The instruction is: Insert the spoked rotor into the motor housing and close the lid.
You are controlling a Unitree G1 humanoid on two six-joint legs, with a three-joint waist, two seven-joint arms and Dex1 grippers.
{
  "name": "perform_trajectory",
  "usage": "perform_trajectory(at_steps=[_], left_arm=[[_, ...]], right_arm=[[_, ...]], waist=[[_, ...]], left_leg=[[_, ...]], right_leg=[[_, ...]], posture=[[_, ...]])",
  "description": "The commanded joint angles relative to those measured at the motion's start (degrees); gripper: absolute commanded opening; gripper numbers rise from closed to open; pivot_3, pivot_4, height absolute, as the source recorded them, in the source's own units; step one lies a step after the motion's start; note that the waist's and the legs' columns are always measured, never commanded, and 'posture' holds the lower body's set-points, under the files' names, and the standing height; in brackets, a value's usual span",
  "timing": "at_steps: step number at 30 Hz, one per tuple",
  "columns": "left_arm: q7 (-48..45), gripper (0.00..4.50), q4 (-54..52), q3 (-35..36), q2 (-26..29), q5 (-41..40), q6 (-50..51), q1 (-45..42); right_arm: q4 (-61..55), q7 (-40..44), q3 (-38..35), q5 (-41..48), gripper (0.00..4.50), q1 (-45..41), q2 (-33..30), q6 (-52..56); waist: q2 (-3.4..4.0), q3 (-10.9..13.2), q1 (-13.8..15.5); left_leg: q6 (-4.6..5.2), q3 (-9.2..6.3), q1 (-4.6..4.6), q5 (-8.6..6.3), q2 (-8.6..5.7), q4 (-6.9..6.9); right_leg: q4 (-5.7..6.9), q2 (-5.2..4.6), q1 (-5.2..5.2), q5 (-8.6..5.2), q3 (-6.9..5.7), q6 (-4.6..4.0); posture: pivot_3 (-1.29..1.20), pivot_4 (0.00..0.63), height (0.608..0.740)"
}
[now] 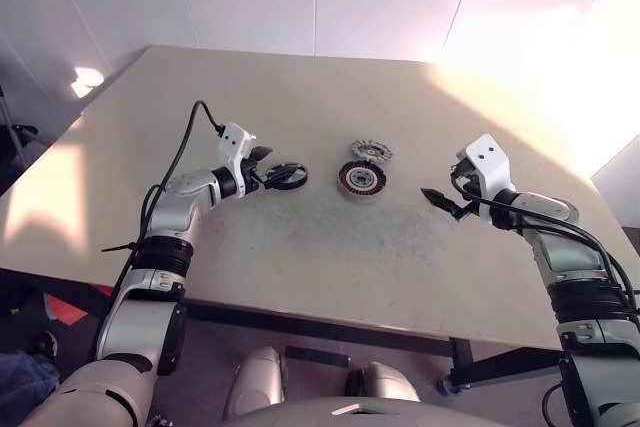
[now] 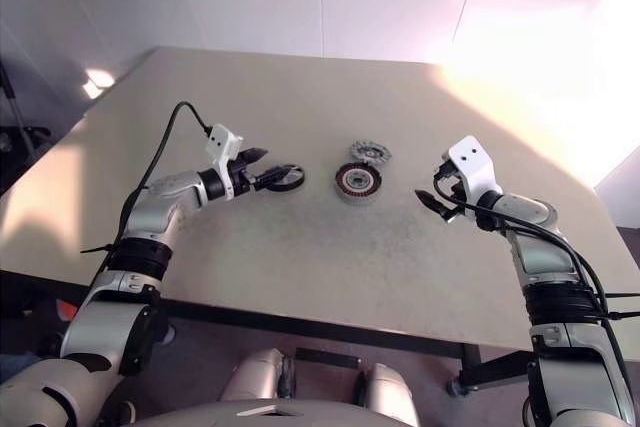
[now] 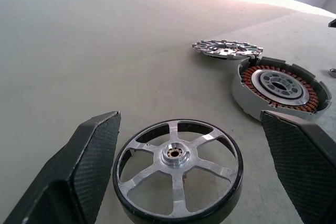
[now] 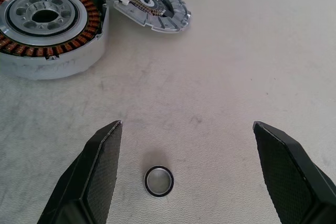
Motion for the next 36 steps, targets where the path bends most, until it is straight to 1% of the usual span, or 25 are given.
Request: perform_trajectory(at_steps=[1, 13, 22, 27, 36], left_arm=[[-0.31, 4.5, -0.81, -0.04, 0.14, -0.08, -1.24, -0.48], [0.16, 4.5, -2.51, -0.05, -0.15, -0.2, -0.63, 0.92], [0.06, 4.5, -2.69, -0.28, -0.29, -0.04, -0.55, 0.88], [0.12, 4.5, -2.79, -0.36, -0.22, -0.02, -0.62, 1.0], [0.39, 4.5, -3.57, -0.71, 0.0, -0.07, -0.6, 1.6]], right_arm=[[-0.22, 0.13, -0.15, -0.31, 4.48, -1.92, -0.33, -1.25], [0.03, 1.69, 0.54, -0.69, 4.48, -2.34, -0.8, 0.91], [0.92, 3.47, 0.03, -0.23, 4.48, -0.58, -2.32, 1.13], [2.65, 4.02, -0.61, -0.16, 4.48, 0.8, -3.09, 0.74], [8.77, 3.58, -0.59, 0.43, 4.48, -0.76, -1.82, 0.8]], waist=[[0.0, 0.0, 0.0], [0.0, 0.0, 0.01], [0.0, 0.0, 0.03], [0.0, 0.0, 0.05], [0.01, -0.01, 0.04]], left_leg=[[0.0, 0.0, 0.0, 0.0, 0.0, 0.0], [0.01, 0.0, 0.0, 0.0, 0.0, 0.0], [0.01, 0.0, 0.0, 0.0, 0.0, 0.0], [0.02, 0.0, -0.01, 0.0, 0.0, 0.01], [0.01, 0.0, 0.01, 0.0, 0.0, 0.02]], right_leg=[[0.0, 0.0, 0.0, 0.0, 0.0, 0.0], [0.0, 0.0, 0.0, 0.0, 0.0, 0.0], [0.0, 0.0, 0.0, 0.0, 0.0, 0.0], [-0.01, 0.0, 0.0, 0.0, 0.0, 0.0], [0.0, 0.0, 0.02, 0.0, -0.01, 0.0]], posture=[[0.0, 0.0, 0.74], [0.0, 0.0, 0.74], [0.0, 0.0, 0.74], [0.0, 0.0, 0.74], [0.0, 0.0, 0.74]])
